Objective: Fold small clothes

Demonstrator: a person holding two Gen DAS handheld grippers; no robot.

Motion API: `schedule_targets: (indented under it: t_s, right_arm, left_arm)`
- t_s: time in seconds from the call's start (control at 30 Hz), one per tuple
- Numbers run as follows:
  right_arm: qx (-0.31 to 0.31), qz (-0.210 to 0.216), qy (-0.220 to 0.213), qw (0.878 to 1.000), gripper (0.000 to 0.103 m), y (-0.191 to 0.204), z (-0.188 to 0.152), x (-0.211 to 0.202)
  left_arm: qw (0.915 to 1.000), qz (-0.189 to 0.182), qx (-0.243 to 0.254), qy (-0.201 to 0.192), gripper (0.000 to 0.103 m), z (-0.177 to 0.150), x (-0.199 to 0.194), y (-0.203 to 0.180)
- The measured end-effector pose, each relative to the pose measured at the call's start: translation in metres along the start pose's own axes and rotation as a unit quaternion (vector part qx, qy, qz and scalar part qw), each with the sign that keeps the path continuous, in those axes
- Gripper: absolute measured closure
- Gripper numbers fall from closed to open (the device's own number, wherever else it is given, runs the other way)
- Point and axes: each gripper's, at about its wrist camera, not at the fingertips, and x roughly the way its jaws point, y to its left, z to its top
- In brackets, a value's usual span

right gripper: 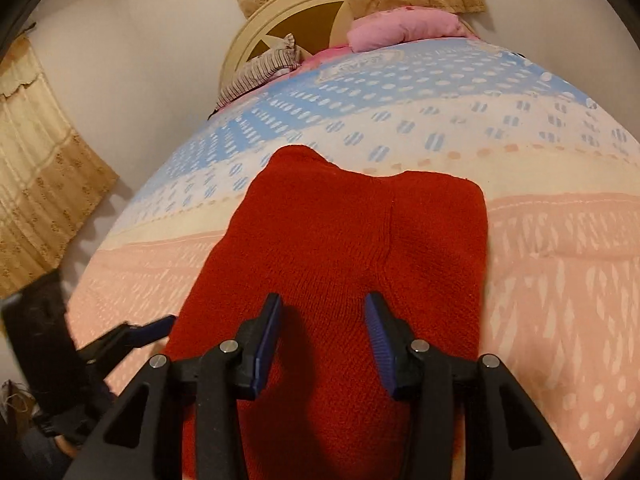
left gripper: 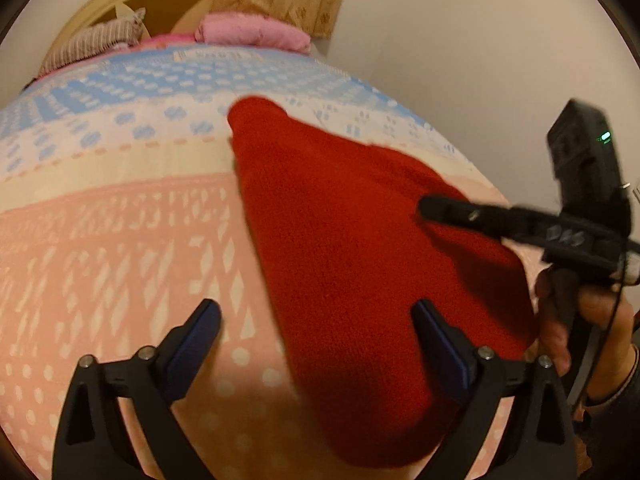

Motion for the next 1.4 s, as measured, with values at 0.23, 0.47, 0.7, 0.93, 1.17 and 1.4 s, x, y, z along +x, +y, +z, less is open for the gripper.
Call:
schedule_targets:
  t_s: [0.23,0.47,0.7,0.93,1.17,1.4]
  right_arm:
    - [0.082,0.000,-0.077,0.994,0.042,-0.042,0.009,-0.031]
    - [0.144,-0.004,-0.033,0.989,0.034,-0.084,0.010,-0.008]
    - [0.187,0.033,-0.016,0.982,0.034,-0.106,0.018,0.008]
    - [0.168,0.057,-0.003,0.984,0.043,-0.099,0.022,0.022]
    - [0.178,0.080,-0.001,0.981,0.051,-0.101,0.021,0.030]
    - [0.166,0.087,0.002,0.982,0.067,-0.098,0.018,0.032]
  left_arm:
    - [0.9996,-0.020,-0.018,0.004,0.000,-0.007,0.003,0.006]
    - [0.9998,-0.015,-0.014,0.002,0.000,-0.010,0.000,0.001]
    - [0.9998,-0.015,-0.013,0.001,0.000,-0.008,0.000,0.002]
    - [0.9998,-0.016,-0.015,0.001,0.000,-0.008,0.000,0.003]
    - [0.9998,-0.015,-0.014,0.001,0.000,-0.008,0.000,0.002]
    - [0.9996,-0.024,-0.016,-0.002,0.000,-0.008,-0.002,0.004]
